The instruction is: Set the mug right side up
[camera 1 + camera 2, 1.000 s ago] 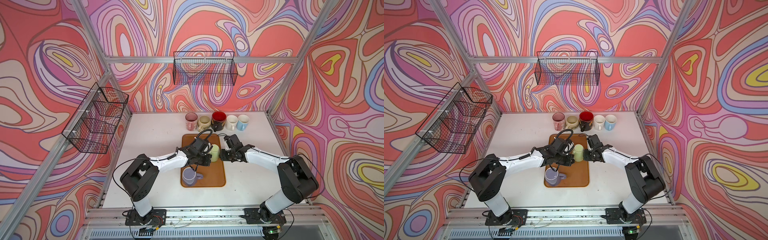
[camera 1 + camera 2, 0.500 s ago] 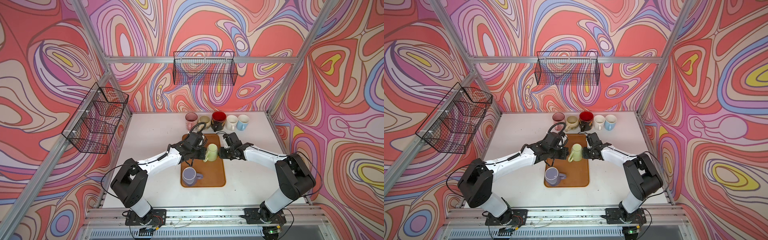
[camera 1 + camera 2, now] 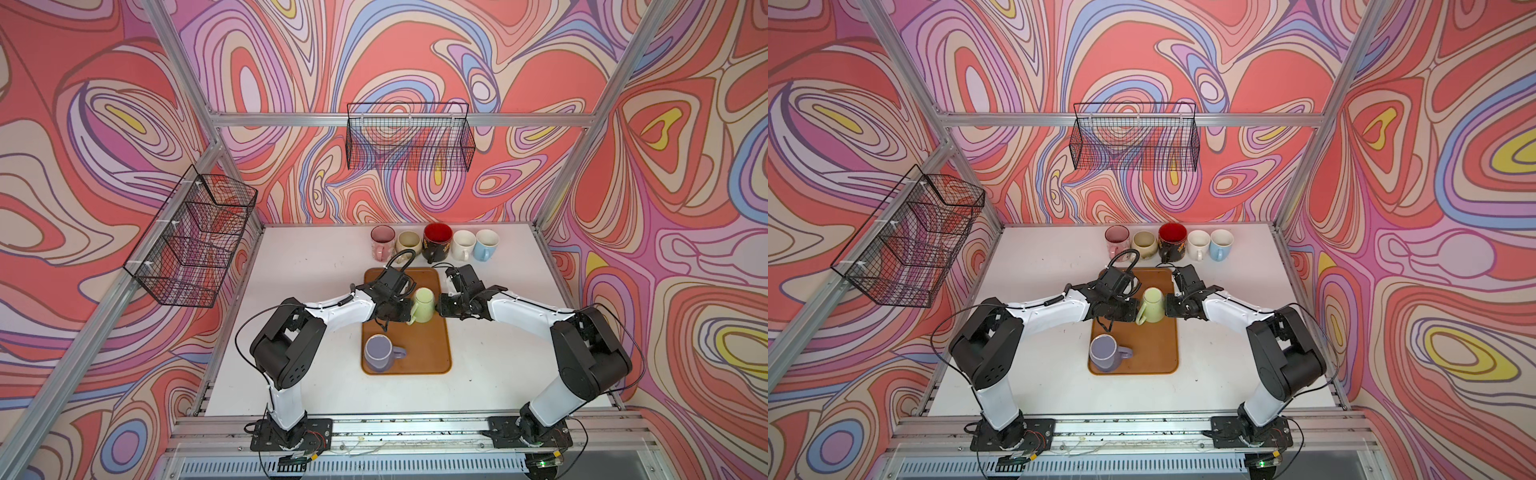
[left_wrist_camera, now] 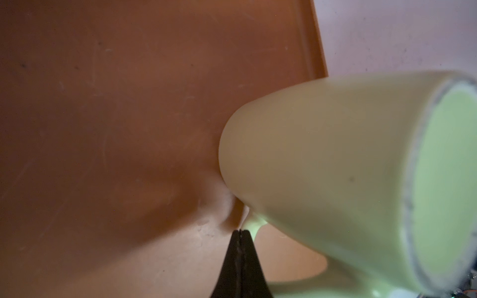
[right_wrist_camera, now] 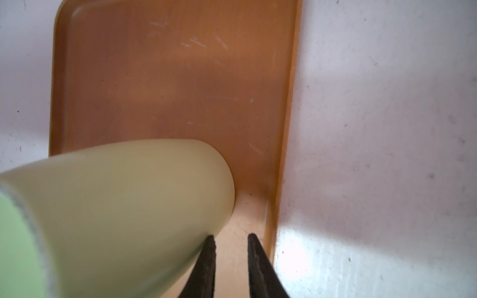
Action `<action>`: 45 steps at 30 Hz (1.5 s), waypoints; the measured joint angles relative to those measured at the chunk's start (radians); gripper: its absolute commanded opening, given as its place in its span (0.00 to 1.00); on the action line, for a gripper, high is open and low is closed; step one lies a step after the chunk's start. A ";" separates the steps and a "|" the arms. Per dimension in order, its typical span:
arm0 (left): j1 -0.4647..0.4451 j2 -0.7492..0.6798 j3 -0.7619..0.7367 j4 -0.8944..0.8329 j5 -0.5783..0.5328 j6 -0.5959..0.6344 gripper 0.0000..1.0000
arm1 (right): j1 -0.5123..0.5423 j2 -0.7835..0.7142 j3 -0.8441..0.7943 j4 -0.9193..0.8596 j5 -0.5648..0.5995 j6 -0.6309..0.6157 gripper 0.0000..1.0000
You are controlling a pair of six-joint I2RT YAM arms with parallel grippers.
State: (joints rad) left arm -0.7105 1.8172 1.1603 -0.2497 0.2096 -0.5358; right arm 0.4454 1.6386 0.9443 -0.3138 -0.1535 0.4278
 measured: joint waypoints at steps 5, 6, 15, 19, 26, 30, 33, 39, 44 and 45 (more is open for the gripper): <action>-0.055 0.000 0.009 0.009 -0.001 -0.004 0.00 | -0.003 0.006 0.008 0.009 -0.003 0.000 0.23; -0.066 0.000 0.009 0.010 -0.002 -0.007 0.00 | -0.005 0.010 0.011 0.012 -0.005 0.000 0.23; -0.135 -0.003 0.008 0.023 -0.001 -0.026 0.00 | -0.006 0.048 0.065 0.014 -0.014 0.002 0.25; -0.135 -0.056 -0.007 0.013 -0.022 -0.022 0.00 | -0.006 0.046 0.087 -0.003 0.002 -0.005 0.32; -0.134 -0.269 -0.030 -0.018 -0.088 -0.005 0.03 | 0.003 -0.056 0.088 -0.097 0.066 -0.024 0.44; -0.134 -0.374 -0.063 -0.029 -0.132 0.009 0.26 | 0.055 -0.124 0.095 -0.154 0.125 -0.034 0.48; -0.131 -0.445 -0.094 -0.048 -0.162 0.020 0.41 | 0.130 -0.134 0.116 -0.201 0.179 -0.039 0.50; -0.124 -0.582 -0.142 -0.081 -0.239 0.055 0.65 | 0.251 -0.130 0.155 -0.271 0.247 -0.038 0.52; -0.120 -0.699 -0.179 -0.108 -0.319 0.078 0.87 | 0.268 -0.090 0.177 -0.290 0.276 -0.038 0.52; -0.119 -0.719 -0.185 -0.111 -0.336 0.081 0.91 | 0.268 -0.076 0.182 -0.294 0.280 -0.039 0.51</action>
State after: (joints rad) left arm -0.8299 1.0981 0.9756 -0.3607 -0.1261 -0.4545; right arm 0.7132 1.5623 1.1263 -0.6079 0.1265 0.3893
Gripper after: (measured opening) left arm 0.823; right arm 0.519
